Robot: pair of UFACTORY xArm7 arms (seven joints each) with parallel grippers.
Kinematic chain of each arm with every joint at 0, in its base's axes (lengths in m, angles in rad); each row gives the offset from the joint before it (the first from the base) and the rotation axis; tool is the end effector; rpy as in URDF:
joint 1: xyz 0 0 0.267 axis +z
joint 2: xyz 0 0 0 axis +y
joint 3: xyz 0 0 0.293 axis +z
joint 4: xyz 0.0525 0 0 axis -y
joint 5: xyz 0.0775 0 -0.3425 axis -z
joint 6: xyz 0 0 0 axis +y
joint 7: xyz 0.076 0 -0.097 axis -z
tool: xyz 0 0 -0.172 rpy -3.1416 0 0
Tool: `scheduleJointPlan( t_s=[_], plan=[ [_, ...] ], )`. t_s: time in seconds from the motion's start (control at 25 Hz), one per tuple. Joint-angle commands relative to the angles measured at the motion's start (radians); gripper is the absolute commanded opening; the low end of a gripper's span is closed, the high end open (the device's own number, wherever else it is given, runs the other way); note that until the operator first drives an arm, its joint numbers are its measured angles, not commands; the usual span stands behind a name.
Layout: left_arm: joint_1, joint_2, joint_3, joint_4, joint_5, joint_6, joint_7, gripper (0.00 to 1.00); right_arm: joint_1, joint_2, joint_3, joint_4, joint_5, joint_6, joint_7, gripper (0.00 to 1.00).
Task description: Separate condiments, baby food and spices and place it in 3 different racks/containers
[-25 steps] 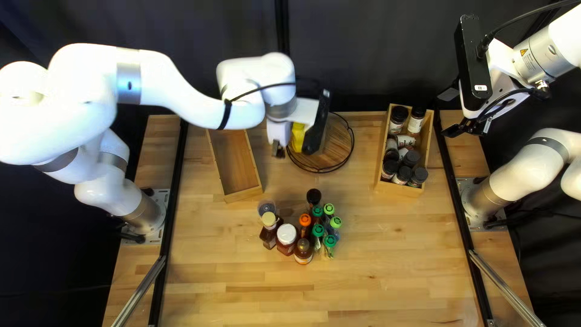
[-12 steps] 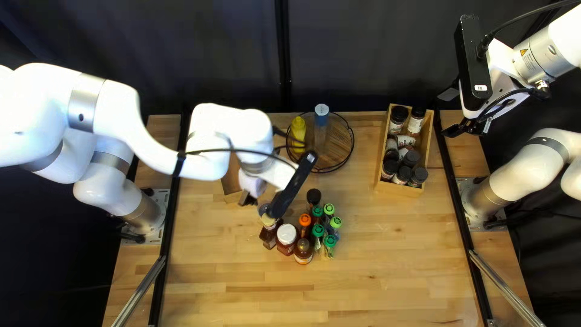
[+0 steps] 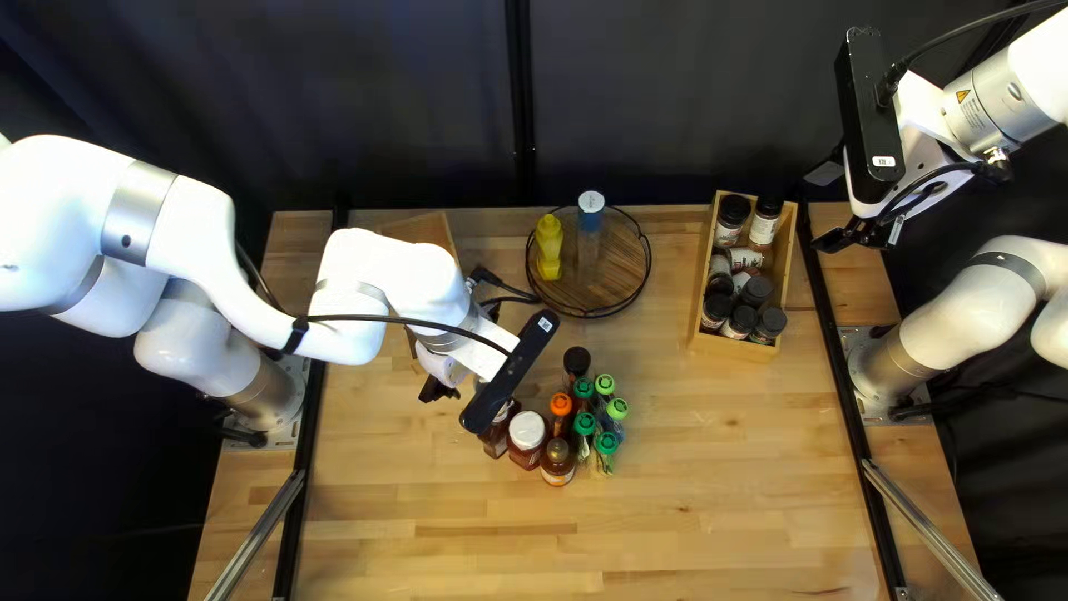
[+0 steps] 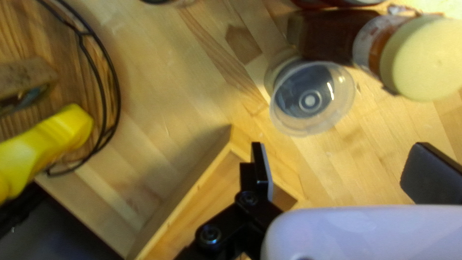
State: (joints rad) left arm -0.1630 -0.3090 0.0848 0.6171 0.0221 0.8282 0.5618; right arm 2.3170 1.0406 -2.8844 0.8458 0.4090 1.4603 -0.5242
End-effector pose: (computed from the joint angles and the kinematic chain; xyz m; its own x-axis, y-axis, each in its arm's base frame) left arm 0.3818 -0.0310 0.1575 0.7877 -0.6099 0.0863 -0.6085 -0.7923 -0.0448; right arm 0.2826 -0.0535 0.4166 0.9036 -0.0647 0.4234 -0.0943 -0.9943 0.0494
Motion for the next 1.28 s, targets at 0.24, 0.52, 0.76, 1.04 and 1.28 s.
scheduleJointPlan(
  t_s=[0.24,0.52,0.76,1.04,1.28],
  plan=[
    [-0.013,0.048,0.038,-0.039,-0.065,-0.119,0.088,1.0,0.0,0.0,0.0,0.0,0.0,0.0,0.0,1.0],
    [-0.021,0.059,0.048,-0.061,-0.095,-0.163,0.115,1.0,0.0,0.0,0.0,0.0,0.0,0.0,0.0,1.0],
    [-0.03,0.083,0.057,-0.061,-0.125,-0.192,0.141,1.0,0.0,0.0,0.0,0.0,0.0,0.0,0.0,1.0],
    [-0.028,0.078,0.061,-0.064,-0.126,-0.192,0.148,0.0,0.0,0.0,0.0,0.0,0.0,0.0,0.0,1.0],
    [-0.013,0.055,0.063,-0.056,-0.1,-0.161,0.139,0.0,0.0,0.0,0.0,0.0,0.0,0.0,0.0,1.0]
  ],
)
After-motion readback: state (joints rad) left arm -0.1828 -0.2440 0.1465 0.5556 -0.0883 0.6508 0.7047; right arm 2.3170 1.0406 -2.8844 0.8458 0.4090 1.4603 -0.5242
